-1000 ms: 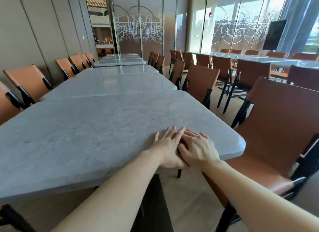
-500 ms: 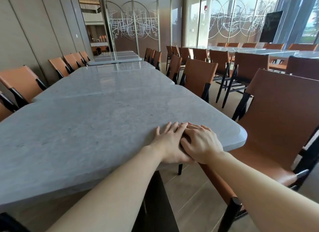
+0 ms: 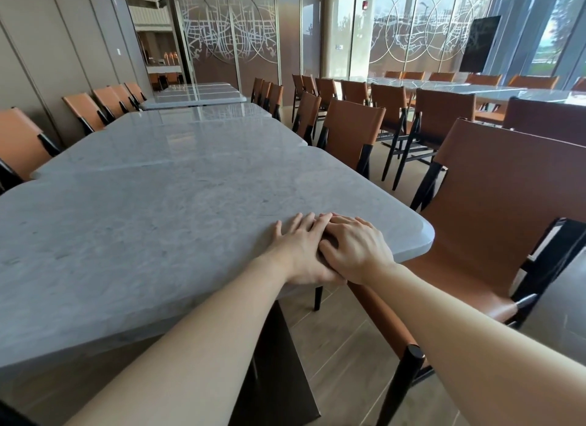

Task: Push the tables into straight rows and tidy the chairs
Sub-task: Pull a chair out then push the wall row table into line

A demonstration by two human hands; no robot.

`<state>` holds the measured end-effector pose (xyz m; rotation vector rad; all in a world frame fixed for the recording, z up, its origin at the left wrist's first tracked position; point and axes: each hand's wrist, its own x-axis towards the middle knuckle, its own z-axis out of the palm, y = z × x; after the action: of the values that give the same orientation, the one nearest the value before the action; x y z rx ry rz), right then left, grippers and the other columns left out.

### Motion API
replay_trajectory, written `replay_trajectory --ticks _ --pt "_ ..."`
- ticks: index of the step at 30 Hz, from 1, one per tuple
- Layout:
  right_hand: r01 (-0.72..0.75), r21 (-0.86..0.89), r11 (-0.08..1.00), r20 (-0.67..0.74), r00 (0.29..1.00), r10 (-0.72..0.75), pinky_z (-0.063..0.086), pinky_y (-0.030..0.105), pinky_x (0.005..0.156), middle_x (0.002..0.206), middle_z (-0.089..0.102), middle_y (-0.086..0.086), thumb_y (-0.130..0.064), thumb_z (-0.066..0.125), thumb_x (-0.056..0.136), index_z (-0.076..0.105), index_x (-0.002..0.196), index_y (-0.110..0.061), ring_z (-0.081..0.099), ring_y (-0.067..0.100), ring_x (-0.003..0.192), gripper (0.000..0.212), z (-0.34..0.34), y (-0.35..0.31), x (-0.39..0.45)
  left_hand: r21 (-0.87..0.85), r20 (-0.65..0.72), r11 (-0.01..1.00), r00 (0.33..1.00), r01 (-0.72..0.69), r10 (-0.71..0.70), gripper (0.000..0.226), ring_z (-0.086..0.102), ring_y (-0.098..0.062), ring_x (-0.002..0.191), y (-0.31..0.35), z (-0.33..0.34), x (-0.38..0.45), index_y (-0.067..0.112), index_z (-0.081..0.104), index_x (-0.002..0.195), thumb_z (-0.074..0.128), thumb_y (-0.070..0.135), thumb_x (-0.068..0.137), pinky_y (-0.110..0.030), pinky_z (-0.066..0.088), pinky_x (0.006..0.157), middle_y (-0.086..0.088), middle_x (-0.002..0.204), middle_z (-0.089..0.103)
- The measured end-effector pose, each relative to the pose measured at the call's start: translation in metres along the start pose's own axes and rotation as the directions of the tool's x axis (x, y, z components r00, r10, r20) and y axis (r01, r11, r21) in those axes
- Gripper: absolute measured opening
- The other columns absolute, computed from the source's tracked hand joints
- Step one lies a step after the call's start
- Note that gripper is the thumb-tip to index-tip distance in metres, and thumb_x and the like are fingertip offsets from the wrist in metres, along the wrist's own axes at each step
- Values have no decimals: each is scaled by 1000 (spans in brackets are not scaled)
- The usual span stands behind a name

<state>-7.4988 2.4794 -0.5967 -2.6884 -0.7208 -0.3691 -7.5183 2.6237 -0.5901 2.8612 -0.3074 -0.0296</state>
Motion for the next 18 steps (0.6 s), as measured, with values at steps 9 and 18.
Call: replay_trajectory --ticks 9,18 --pt "-16 -12 1000 32 999 17 38 40 110 137 59 -13 -47 24 89 61 128 -37 52 13 125 55 1 3 0 8 -37 1000 999 15 -14 123 -3 -23 157 2 5 1 36 -3 160 72 71 69 -61 -2 123 0 170 5" --pt "6 -12 1000 75 997 -5 38 37 103 138 58 -7 -35 25 92 62 130 -32 55 18 120 53 -1 6 2 -1 -39 1000 999 21 -21 125 -2 -22 157 3 3 0 36 0 160 73 72 65 -60 -1 123 3 170 8"
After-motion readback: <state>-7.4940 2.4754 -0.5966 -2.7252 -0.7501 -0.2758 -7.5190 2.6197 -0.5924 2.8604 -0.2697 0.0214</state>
